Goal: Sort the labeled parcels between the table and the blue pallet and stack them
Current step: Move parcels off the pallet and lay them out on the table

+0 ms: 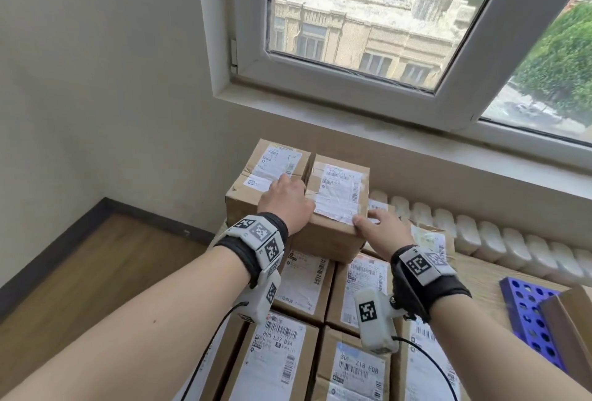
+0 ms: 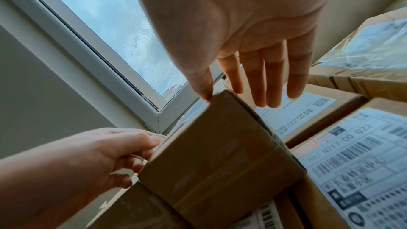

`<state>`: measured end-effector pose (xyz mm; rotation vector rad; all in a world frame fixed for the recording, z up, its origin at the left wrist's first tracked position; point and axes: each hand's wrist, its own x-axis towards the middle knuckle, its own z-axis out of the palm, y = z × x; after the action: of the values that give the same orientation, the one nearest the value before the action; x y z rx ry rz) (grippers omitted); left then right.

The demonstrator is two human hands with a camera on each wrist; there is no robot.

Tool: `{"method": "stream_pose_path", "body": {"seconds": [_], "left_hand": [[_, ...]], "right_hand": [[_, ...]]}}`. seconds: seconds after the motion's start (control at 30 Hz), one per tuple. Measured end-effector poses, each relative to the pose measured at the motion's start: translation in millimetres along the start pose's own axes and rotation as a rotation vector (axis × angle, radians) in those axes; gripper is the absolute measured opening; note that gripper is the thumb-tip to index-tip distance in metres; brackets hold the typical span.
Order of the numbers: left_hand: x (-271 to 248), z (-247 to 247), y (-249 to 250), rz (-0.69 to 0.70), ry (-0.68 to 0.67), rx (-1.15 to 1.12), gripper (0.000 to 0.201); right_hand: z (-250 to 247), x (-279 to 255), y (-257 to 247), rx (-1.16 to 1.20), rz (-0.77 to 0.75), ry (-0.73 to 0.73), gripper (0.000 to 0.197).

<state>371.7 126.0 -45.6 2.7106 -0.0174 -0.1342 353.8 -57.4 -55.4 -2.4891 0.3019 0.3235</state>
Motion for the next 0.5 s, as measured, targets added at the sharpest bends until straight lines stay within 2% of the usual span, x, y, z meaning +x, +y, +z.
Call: {"method": "stream_pose_path", "body": {"seconds": [0.1, 0.23, 0.33, 0.5], "left_hand": [[-2, -1, 5, -0.007, -0.009, -0.011, 0.036], [-5, -2, 13, -0.027, -0.003, -0.07, 0.031], [-10, -2, 19, -0.022, 0.02, -0.107, 0.029], [-25, -5, 31, -0.026, 0.044, -0.141, 0.027]], "right_hand": [[3, 2, 1, 0.033, -0.001, -0.022, 0.056], [4, 1, 3, 0.099, 0.01, -0.039, 0.032], [3, -8, 3, 0.172, 0.004, -0.024, 0.034], [-7, -21, 8, 0.222, -0.028, -0.013, 0.017]]}}
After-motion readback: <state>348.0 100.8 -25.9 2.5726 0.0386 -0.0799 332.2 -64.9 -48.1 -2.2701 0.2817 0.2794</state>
